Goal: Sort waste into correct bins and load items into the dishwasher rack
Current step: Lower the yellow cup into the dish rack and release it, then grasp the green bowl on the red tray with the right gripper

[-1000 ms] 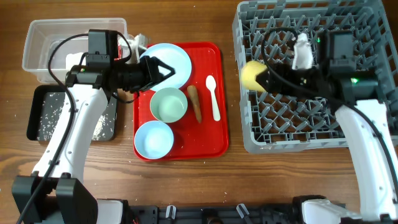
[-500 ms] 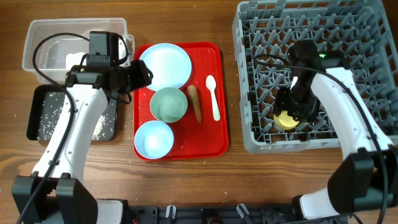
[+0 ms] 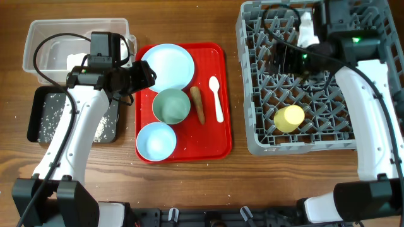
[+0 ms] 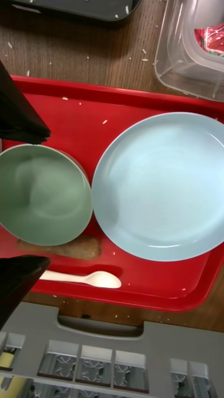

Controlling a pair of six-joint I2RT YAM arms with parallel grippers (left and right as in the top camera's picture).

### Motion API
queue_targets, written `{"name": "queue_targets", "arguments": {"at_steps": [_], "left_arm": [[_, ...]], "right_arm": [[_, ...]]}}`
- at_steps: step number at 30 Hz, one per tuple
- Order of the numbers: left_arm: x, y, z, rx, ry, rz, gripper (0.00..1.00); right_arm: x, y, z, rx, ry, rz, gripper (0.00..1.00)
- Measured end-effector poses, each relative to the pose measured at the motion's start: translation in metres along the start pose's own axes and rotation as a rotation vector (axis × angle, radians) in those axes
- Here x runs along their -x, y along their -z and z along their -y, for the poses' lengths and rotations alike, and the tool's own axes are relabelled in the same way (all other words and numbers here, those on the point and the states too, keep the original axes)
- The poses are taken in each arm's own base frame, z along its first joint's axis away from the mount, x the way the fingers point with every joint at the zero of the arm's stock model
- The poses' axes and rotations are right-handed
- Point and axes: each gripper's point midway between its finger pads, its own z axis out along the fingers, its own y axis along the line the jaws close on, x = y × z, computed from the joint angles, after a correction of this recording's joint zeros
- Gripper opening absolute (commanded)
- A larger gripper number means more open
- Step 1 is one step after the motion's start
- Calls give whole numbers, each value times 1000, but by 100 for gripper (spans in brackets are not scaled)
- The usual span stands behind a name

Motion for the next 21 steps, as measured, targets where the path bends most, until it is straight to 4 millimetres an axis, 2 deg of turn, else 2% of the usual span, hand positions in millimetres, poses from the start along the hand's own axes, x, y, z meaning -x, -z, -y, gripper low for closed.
{"name": "queue_targets", "arguments": {"at_steps": [1,6,9,12,13,15,18,20,21], "left_arm": [[0,0,0,0,-2,0,58],[0,-1,0,18,-13,6,61],[-1,-2,-1,39,-53,9,59],[-2,-2,0,43,-69,6,58],[-11,-3,6,39,-86,-20,58],[-26,-8,25,20,-155,-51,58],[-62,-22,68,32,-338,-91,56],[-86,-43,79,65,-453,-147,54],[-95,-53,81,80,-485,-172,54]], "right_arm": [[7,-1,-13,47,35,29,88],[12,-8,-74,134,170,91,85],[4,-17,-94,132,182,78,84],[-6,-46,-103,114,185,12,91],[-5,-55,-101,96,163,4,91],[5,-56,-89,77,123,29,91],[27,-49,-41,13,12,69,91],[32,-45,-11,-30,-49,70,91],[31,-44,-8,-35,-56,65,91]]}}
